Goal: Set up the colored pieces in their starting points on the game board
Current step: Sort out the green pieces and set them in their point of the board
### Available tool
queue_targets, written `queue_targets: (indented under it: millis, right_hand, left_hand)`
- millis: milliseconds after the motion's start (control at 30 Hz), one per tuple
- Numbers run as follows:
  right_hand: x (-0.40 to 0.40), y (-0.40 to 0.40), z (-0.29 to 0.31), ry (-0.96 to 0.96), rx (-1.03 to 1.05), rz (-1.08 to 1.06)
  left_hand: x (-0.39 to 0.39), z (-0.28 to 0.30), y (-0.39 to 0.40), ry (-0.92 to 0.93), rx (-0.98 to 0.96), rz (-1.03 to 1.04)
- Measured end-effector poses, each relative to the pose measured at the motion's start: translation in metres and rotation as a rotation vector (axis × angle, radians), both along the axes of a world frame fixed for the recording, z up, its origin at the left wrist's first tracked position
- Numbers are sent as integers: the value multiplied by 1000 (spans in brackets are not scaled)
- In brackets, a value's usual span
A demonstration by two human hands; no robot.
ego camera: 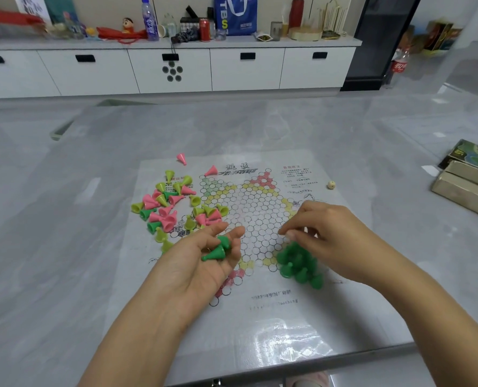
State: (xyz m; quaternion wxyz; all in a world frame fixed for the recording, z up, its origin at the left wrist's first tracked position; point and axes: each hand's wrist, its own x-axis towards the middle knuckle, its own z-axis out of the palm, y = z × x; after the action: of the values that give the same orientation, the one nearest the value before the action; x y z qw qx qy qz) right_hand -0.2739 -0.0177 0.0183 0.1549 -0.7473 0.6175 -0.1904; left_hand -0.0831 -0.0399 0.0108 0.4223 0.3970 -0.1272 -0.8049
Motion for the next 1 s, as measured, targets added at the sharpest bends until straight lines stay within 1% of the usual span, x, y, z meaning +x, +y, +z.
queue_targets:
  millis: [100,267,400,567,867,933,1000]
  right_hand:
    - [13,2,4,-138,-119,40]
    - [34,2,4,-197,-167,157]
    - [37,0,2,-281,-195,118]
    - [38,-2,0,-341,-176,87]
    - [37,-2,0,-352,-144,69]
    - [31,-1,3,-368,-126,36]
    - [21,-1,6,-334,-99,-1]
  left_hand:
    - [-3,1,2,12,-22,-20]
    - [-7,-1,4,-78,-75,-75]
    - [-8,-2,4,-174,-101,-115]
    - [-10,-1,4,-177,-111,-133]
    - [-9,-4,4,-185,-136,-160]
    - [-9,-4,3,-188,-127,-130]
    - [-6,-5,1,-195,-105,-83]
